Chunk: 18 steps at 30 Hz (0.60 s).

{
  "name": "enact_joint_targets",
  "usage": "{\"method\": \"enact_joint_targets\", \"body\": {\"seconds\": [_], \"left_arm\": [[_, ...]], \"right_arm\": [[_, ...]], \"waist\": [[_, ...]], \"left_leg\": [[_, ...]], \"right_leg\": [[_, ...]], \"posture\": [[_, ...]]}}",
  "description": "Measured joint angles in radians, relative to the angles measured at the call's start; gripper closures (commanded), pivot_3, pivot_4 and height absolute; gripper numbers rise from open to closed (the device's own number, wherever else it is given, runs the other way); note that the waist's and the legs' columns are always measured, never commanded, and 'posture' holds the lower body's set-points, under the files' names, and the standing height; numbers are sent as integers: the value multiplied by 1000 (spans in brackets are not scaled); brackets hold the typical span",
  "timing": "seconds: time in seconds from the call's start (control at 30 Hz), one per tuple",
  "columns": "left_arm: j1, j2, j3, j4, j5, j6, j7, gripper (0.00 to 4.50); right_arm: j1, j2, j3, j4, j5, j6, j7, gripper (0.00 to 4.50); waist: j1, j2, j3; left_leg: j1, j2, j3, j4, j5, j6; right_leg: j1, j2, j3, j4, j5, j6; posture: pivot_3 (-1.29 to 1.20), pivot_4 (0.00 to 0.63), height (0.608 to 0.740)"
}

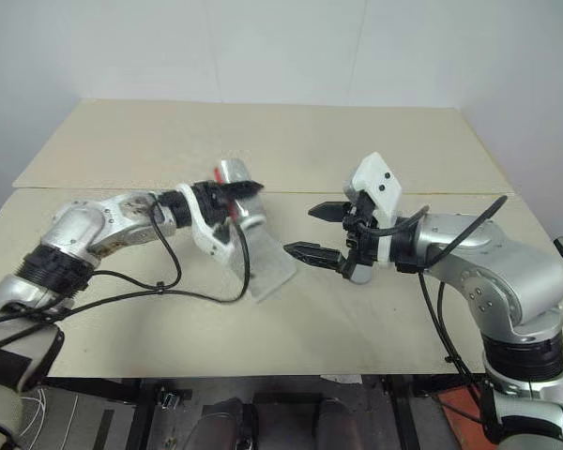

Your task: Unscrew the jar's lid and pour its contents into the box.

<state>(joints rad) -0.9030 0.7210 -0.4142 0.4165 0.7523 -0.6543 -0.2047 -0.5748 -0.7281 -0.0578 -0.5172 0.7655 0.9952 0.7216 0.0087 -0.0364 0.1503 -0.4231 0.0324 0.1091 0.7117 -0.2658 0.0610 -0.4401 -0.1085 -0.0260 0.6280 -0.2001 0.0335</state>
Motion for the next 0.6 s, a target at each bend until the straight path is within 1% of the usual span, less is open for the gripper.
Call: {"method": "enact_joint_targets", "body": {"seconds": [0.07,0.13,0.2,0.27,0.33,0.43,0.5,0.6], "left_arm": [[54,-66,99,-9,-209,124,-96,2557],[125,-168,233,-56,-450,319,-172,2557],[175,-236,337,-103,-633,502,-212,2557],[217,-279,431,-147,-765,659,-220,2557],[262,-290,486,-193,-853,781,-228,2557],[327,-295,532,-232,-936,894,-256,2557],[374,-312,555,-237,-989,919,-286,2557],[422,-338,561,-227,-1028,915,-323,2557]], "right_arm": [[12,0,0,2,-7,-29,10,37],[17,-10,0,5,-13,-49,22,37],[19,-14,0,10,-18,-56,27,37],[23,-20,0,14,-19,-62,30,37],[28,-23,0,16,-19,-63,30,37],[31,-24,0,16,-19,-63,25,37],[35,-25,0,16,-19,-63,20,37],[41,-26,0,16,-19,-63,16,37]], "waist": [[1,0,0],[-1,0,0],[-4,0,0],[-10,0,0],[-15,0,0],[-16,0,0],[-16,0,0],[-7,0,0]], "left_leg": [[0,0,-1,1,2,-3],[0,0,-5,1,2,-4],[0,-1,-6,2,2,-4],[1,-1,-8,1,2,-4],[1,-1,-9,1,2,-4],[2,-2,-9,1,2,-3],[3,-2,-9,1,1,-2],[2,-2,-10,1,1,-2]], "right_leg": [[0,0,0,0,0,1],[1,0,1,0,0,1],[1,0,1,0,0,1],[1,0,1,0,0,1],[2,0,1,1,0,1],[3,0,1,0,0,1],[4,0,1,-1,0,1],[4,0,0,-2,0,1]], "posture": [[0,150,740],[0,150,740],[0,150,740],[0,150,740],[0,150,740],[0,150,740],[0,150,740],[0,150,740]]}}
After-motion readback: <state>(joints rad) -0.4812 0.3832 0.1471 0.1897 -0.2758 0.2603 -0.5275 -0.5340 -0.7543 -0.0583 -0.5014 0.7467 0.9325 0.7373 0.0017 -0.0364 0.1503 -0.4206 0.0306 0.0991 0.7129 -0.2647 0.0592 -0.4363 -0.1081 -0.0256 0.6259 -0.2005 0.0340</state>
